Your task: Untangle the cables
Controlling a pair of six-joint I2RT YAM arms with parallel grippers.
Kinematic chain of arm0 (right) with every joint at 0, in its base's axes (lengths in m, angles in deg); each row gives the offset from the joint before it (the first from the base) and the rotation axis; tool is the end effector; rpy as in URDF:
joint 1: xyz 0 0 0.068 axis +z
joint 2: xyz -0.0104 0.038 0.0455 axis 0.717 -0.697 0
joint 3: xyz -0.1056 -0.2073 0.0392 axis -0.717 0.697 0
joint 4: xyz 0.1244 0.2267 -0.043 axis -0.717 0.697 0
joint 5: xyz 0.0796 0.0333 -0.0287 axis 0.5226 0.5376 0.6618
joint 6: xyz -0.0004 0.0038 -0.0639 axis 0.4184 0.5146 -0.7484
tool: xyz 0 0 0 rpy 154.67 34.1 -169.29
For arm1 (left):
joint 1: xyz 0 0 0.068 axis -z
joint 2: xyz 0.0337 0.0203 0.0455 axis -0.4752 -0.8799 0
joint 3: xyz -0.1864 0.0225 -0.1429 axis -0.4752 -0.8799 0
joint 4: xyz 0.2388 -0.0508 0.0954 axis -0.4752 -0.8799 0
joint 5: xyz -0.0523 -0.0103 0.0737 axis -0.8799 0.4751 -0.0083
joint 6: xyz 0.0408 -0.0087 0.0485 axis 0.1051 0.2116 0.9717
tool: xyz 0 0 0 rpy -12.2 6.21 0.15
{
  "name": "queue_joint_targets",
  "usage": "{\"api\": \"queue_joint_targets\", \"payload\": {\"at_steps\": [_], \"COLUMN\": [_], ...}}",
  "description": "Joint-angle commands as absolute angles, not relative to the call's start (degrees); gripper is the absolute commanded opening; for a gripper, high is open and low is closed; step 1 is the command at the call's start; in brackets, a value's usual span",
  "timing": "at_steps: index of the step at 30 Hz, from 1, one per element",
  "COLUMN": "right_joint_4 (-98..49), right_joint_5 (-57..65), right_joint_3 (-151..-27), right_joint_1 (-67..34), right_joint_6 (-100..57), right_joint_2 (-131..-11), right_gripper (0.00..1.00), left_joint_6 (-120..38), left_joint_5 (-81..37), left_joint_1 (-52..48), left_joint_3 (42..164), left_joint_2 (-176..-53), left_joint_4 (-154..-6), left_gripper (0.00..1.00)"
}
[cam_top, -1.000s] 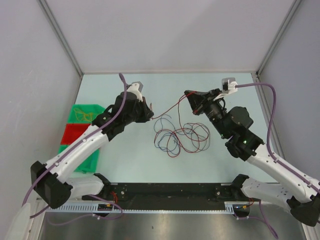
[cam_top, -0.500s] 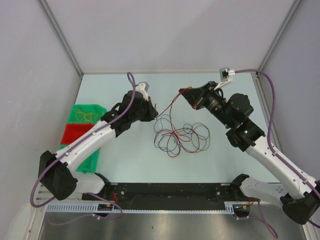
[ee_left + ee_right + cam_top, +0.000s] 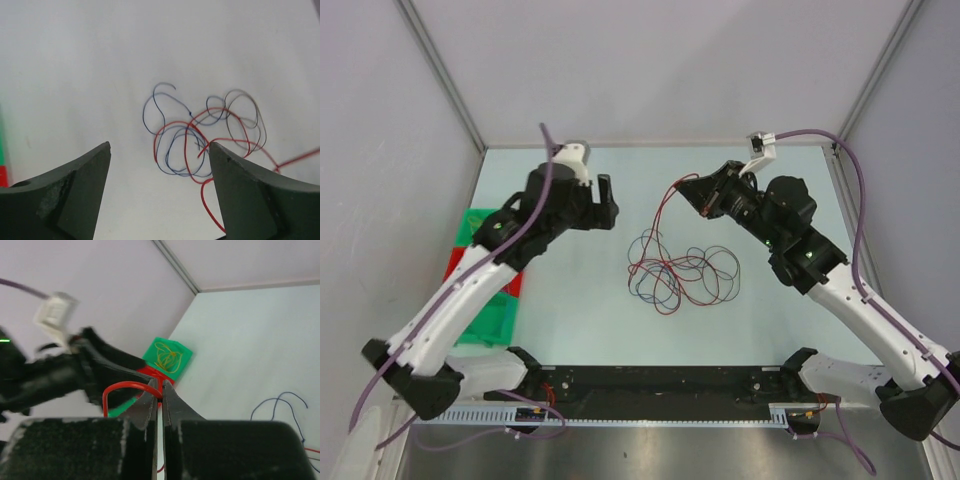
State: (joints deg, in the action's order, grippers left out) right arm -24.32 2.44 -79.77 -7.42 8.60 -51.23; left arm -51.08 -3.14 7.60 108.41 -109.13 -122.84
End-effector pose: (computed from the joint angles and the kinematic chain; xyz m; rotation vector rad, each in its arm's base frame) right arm 0.2115 0.1742 0.4019 -0.1058 1.6014 1.1214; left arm 0.2324 -0.1575 0.3509 0.1589 2.1573 -0.3919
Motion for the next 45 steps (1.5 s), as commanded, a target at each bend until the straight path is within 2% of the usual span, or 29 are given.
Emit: {"api": "queue_joint_targets", "payload": {"at_steps": [1,4,7,8,11,15,18,26,34,43,45], "right_joint_4": [-21.1,-20.04,-18.99,-18.81,-18.46,-19.24,-21.61,-26.44,-30.76,-31.38,-30.68], "right_joint_5": [-0.28,-0.46,-0.37,-0.29,0.85,4.18,9.7,21.5,28.01,28.19,27.4], "right_joint_3": [-82.15,-82.5,-83.03,-83.21,-83.3,-83.65,-83.65,-84.0,-84.0,-84.0,-84.0], "right_joint_1": [-6.96,-7.14,-7.14,-7.14,-7.31,-7.4,-8.1,-9.16,-9.07,-9.16,-9.16], "right_joint_6": [5.97,5.36,5.0,5.0,5.09,5.0,4.83,4.83,6.85,6.67,6.24], "right_joint_2": [-51.17,-50.91,-51.08,-51.08,-50.91,-50.82,-50.73,-51.43,-52.31,-52.66,-52.84], "right_gripper": [0.0,0.0,0.0,0.0,0.0,0.0,0.0,0.0,0.0,0.0,0.0], "left_joint_6": [-46.21,-43.13,-39.7,-38.91,-36.62,-34.87,-33.11,-30.38,-30.03,-29.76,-30.55], "left_joint_5": [4.35,2.53,-8.27,-16.3,-23.32,-29.72,-34.73,-49.42,-53.3,-55.32,-56.1], "left_joint_1": [7.31,7.31,7.4,7.32,7.49,7.49,7.49,7.49,7.49,7.49,7.49], "left_joint_3": [116.79,117.52,114.19,113.21,108.29,105.12,104.77,103.89,102.48,105.73,105.38], "left_joint_2": [-101.43,-99.07,-95.63,-93.36,-89.66,-90.08,-91.75,-95.27,-95.71,-95.27,-94.31], "left_joint_4": [-131.07,-129.61,-123.38,-121.7,-114.75,-110.0,-108.15,-105.15,-103.93,-108.05,-108.06], "left_gripper": [0.86,0.82,0.82,0.82,0.84,0.74,0.71,0.79,0.74,0.81,0.85]}}
